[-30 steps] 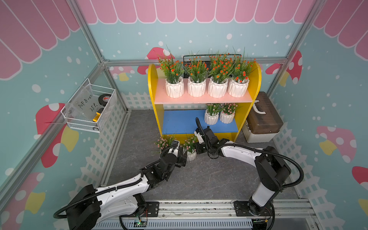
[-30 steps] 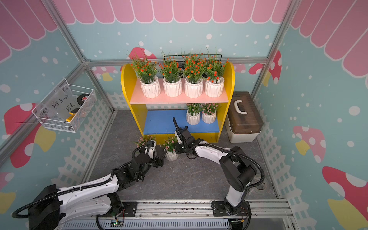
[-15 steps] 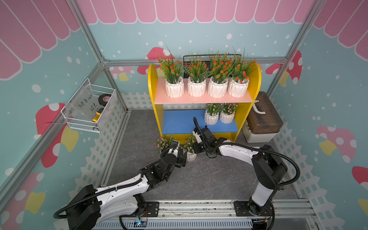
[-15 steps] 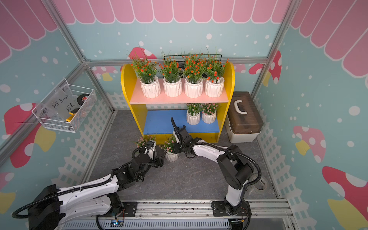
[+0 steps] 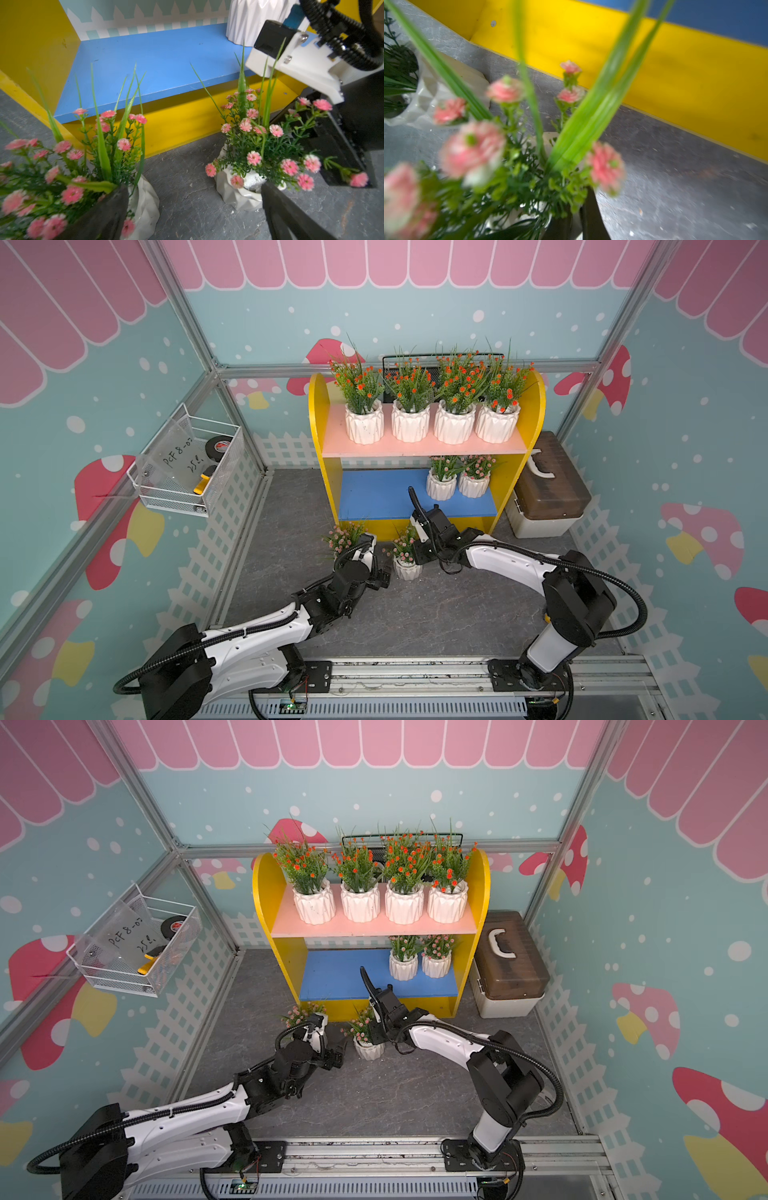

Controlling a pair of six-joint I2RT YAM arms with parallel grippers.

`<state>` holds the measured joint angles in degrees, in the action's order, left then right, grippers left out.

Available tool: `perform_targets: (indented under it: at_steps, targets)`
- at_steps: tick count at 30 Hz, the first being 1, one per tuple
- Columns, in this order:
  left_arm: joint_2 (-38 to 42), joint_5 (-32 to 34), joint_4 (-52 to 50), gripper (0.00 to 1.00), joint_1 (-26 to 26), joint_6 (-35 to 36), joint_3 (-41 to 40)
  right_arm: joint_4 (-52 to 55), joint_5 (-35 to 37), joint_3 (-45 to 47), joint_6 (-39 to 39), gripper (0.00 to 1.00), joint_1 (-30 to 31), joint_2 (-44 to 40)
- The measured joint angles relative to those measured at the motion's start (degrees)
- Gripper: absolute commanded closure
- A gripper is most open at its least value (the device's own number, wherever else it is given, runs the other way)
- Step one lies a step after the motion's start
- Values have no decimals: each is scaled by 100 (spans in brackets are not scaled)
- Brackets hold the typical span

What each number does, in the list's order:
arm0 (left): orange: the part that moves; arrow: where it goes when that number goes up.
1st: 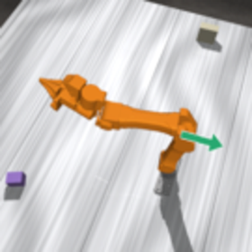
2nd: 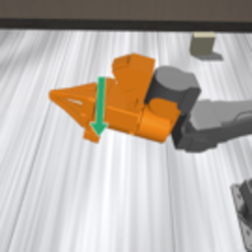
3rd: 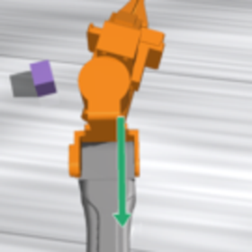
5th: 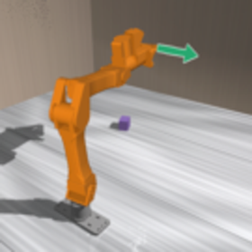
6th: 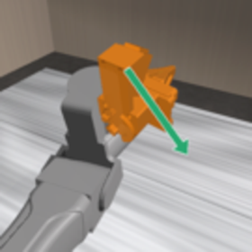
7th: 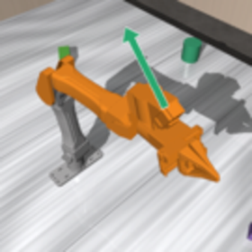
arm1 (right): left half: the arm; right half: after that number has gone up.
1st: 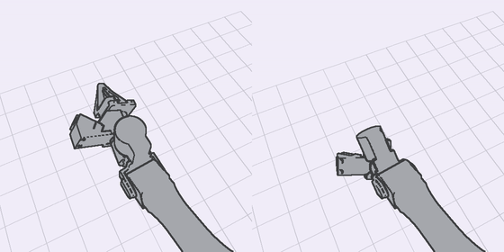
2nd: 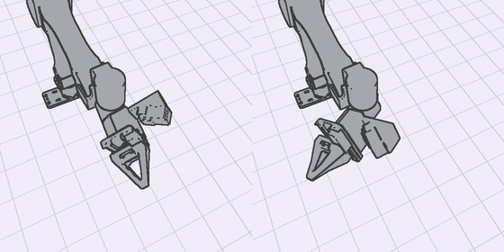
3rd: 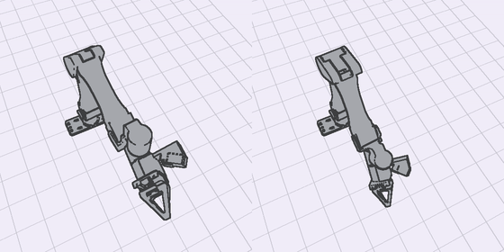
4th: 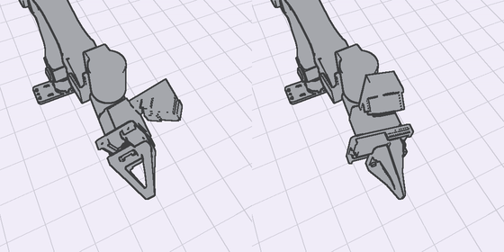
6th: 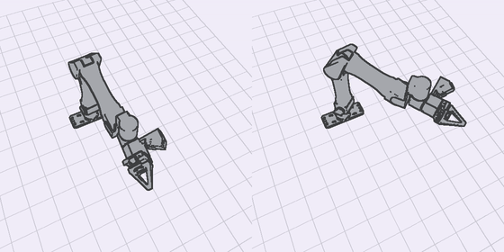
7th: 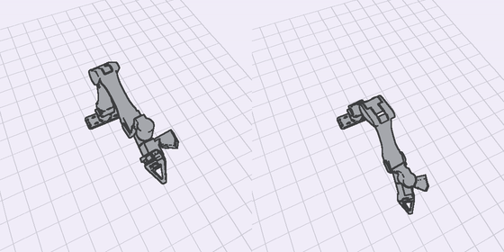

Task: Place the baby's breath potted plants on the rack by color
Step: Pick up the baby's breath potted plant from the center of the board, then place the baby's breath potted plant on the rack.

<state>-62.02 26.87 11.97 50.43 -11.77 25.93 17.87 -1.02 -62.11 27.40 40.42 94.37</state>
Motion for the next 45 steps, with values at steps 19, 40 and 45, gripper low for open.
perform_targets:
  at_steps: [19,40,45]
  targets:
    - [-1261,-1355,1558,2,0,236,-310,225,-719,332,-101,99,-758,-651]
    - [-2704,-1615,2979,3,354,439,17,-164,-1670,614,140,100,-782,-831]
    - [-3128,-1305,3298,3,498,557,186,-181,-1731,702,214,100,-793,-931]
